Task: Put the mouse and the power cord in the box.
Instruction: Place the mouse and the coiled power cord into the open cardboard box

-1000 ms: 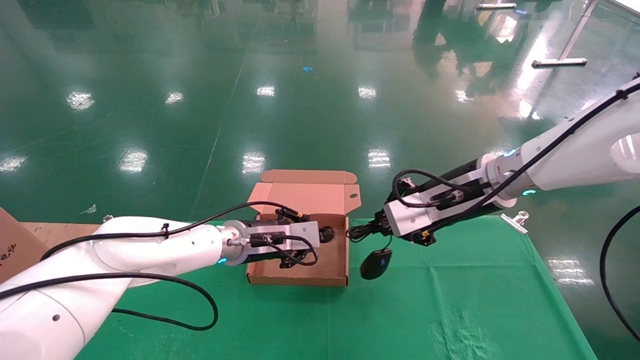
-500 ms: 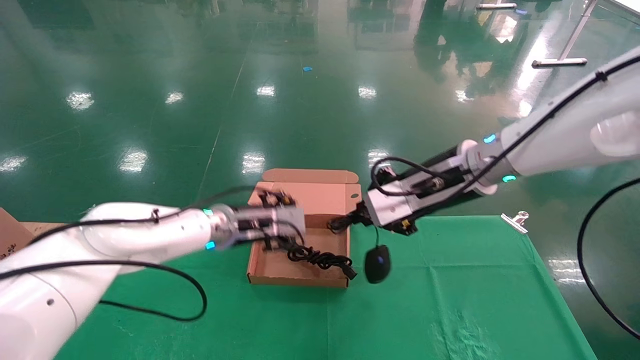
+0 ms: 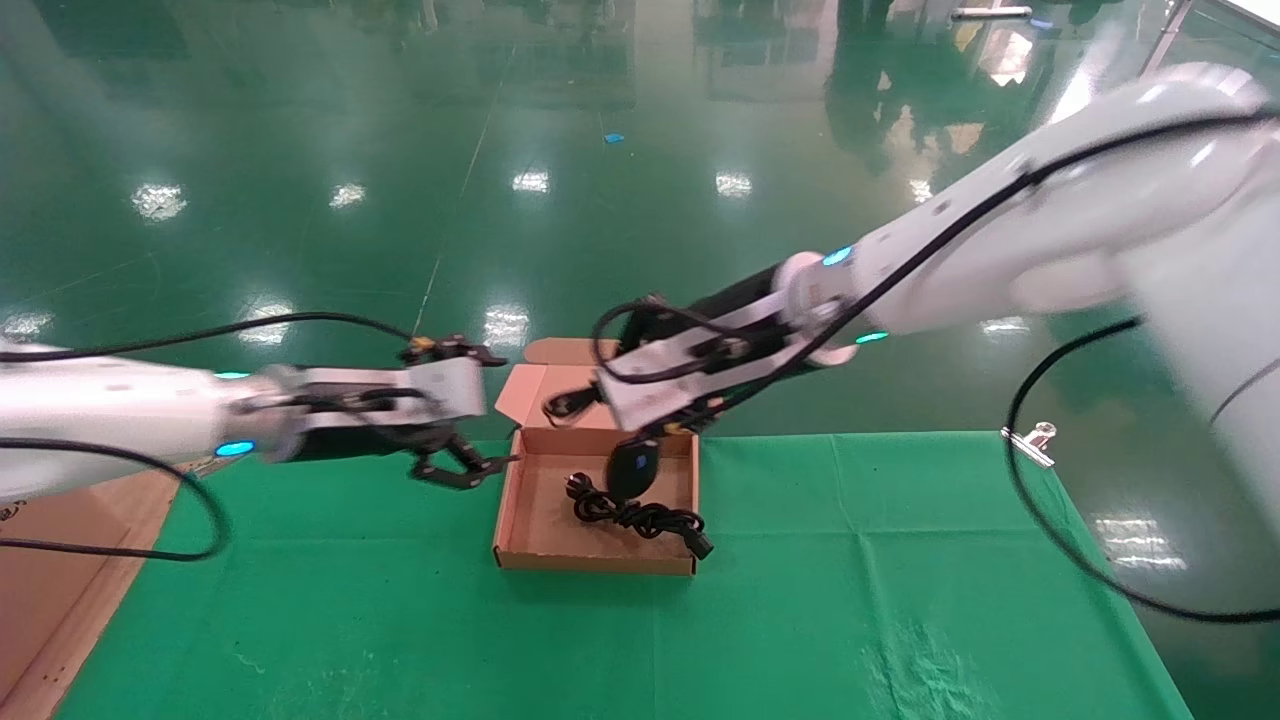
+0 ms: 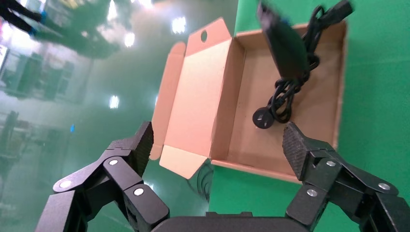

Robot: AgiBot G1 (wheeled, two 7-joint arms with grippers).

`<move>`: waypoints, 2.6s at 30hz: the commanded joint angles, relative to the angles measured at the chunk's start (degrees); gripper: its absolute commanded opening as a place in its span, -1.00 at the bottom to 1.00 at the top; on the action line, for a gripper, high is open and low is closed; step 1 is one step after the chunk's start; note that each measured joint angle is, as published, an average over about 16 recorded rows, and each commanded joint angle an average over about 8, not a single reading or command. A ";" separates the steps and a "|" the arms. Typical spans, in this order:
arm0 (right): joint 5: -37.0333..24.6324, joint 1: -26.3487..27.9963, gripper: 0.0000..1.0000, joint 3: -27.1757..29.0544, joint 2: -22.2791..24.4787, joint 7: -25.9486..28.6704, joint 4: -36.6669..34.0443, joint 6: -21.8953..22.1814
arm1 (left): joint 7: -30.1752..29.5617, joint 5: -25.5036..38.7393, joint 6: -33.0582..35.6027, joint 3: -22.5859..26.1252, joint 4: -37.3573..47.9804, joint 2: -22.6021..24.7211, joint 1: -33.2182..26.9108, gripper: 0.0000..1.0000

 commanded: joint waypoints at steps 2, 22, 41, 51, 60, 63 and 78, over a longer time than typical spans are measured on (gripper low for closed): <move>1.56 -2.87 -1.00 -3.69 -0.06 2.59 4.88 7.04 | 3.16 -2.15 5.02 -1.33 -0.18 -3.42 0.12 1.00; 8.53 -8.30 0.23 -24.65 0.36 9.17 10.24 23.25 | 10.10 -5.65 5.97 -3.93 0.87 -6.21 3.01 1.00; 8.62 -8.59 1.00 -25.37 0.42 9.07 10.10 23.93 | 10.15 -5.73 6.09 -4.00 0.98 -6.19 3.03 1.00; 12.45 -11.79 1.00 -20.07 4.28 12.28 13.21 19.68 | 5.22 -7.42 8.37 -7.24 -4.26 -8.28 5.91 1.00; 19.06 -17.38 1.00 -11.18 10.86 17.77 18.55 12.59 | -3.15 -10.29 12.29 -12.76 -13.17 -11.83 10.82 1.00; 21.27 -19.25 1.00 -8.21 13.07 19.62 20.33 10.21 | -5.96 -11.26 13.61 -14.61 -16.16 -13.03 12.46 1.00; 32.28 -28.56 1.00 6.60 24.04 28.78 29.23 -1.60 | -19.92 -16.04 20.15 -23.80 -31.00 -18.95 20.64 1.00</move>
